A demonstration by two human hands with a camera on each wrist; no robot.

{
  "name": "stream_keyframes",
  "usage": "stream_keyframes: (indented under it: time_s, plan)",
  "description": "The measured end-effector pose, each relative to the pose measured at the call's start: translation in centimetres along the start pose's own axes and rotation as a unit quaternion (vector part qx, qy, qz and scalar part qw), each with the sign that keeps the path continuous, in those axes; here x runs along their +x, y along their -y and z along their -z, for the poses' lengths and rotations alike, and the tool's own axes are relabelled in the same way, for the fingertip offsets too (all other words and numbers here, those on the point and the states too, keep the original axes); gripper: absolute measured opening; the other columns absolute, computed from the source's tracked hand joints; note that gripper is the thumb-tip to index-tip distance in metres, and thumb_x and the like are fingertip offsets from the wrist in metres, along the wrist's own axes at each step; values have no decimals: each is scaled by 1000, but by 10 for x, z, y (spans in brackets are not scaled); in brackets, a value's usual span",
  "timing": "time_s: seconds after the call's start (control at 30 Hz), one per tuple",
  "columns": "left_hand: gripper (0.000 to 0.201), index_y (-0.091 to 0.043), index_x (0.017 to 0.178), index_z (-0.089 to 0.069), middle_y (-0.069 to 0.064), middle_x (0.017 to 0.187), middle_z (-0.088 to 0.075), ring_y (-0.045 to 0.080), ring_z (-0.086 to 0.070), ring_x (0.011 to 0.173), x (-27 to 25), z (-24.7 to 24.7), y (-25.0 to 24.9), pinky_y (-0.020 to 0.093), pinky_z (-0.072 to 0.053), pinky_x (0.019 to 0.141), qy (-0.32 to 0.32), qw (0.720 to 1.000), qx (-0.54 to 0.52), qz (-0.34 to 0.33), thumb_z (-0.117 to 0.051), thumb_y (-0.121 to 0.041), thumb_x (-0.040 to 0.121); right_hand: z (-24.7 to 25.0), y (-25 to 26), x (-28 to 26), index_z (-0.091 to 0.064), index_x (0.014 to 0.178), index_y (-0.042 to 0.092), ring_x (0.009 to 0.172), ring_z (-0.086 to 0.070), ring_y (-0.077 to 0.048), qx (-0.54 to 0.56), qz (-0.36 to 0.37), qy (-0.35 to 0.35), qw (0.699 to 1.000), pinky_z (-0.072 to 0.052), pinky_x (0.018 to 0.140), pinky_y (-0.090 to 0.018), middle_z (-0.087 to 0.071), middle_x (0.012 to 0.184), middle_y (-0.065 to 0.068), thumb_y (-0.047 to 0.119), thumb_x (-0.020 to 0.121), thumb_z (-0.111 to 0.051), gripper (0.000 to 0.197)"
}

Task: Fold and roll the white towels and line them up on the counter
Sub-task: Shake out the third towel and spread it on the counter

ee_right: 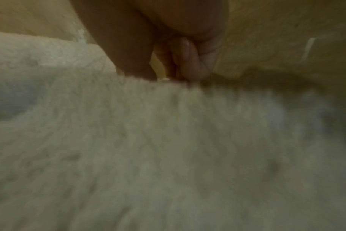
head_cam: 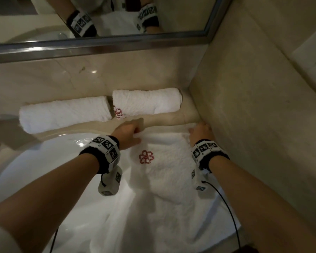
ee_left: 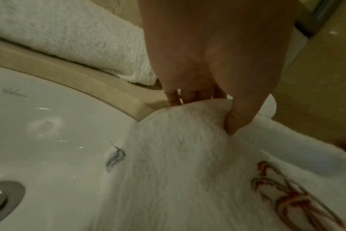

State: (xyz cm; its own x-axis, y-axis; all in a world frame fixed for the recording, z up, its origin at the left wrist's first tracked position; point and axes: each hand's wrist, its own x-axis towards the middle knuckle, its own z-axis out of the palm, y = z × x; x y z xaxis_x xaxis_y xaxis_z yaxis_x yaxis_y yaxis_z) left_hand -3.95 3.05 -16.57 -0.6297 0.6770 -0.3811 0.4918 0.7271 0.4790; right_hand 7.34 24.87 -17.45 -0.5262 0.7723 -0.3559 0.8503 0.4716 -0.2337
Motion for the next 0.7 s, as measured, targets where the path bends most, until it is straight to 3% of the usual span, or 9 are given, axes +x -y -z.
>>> stream_keyframes:
  time_s: [0.1,0.2,0.27,0.37,0.5,0.57,0.63,0.7]
  plan:
    - [36,-6,111,-48,13,111,-54,26,-49,97,-3,-2,1,27,-33,76,-5,1000,-10,-7,-66,-19,82,3,2,-1,-40,132,-3,127,-44,-33,2,5,12,1000,-37,103,-37,-43,140,-20,29,90,-58,55]
    - [51,-8,114,-45,11,110,-52,27,-48,100,-6,1,7,32,-39,83,13,1000,-21,-1,-75,-24,75,2,2,1,-40,133,-2,128,-44,-34,12,1,-2,1000,-37,103,-38,-42,140,-22,23,87,-63,57]
    - [56,-9,117,-46,8,112,-51,27,-48,104,-11,4,12,31,-39,86,59,998,10,18,-76,-27,73,-2,0,5,-41,131,-1,126,-46,-34,4,-3,6,1000,-40,101,-38,-46,138,-20,21,83,-69,60]
    - [58,-11,124,-47,4,114,-52,26,-51,109,-23,9,27,24,-37,81,145,987,-17,62,-76,-21,75,-7,0,11,-44,128,1,119,-52,-33,13,-4,10,1000,-46,99,-41,-53,132,-18,14,76,-74,62]
    - [64,-11,130,-49,4,123,-54,23,-51,114,-41,16,57,20,-34,87,187,975,-12,121,-77,-25,74,-6,4,13,-43,128,-2,120,-50,-37,-7,-16,15,1000,-46,99,-43,-47,133,-22,13,79,-71,59]
    - [57,-6,122,-57,-1,99,-60,19,-57,94,-50,16,71,20,-40,80,204,968,-13,146,-78,-25,73,-5,4,14,-41,131,-2,121,-50,-38,-15,-21,16,1000,-46,98,-42,-45,135,-23,14,80,-70,61]
    - [40,-1,104,-64,-4,71,-53,11,-50,65,-59,18,84,15,-41,57,202,967,-20,156,-77,-24,74,-7,4,15,-42,130,-3,119,-51,-38,-15,-17,17,1000,-47,97,-42,-46,133,-24,14,79,-70,61]
    - [25,-5,90,-66,-5,64,-50,10,-47,60,-68,22,93,15,-39,49,198,964,-42,170,-76,-23,76,-6,4,15,-45,127,-4,117,-53,-37,-9,-17,23,1000,-48,95,-43,-49,131,-24,14,79,-70,57]
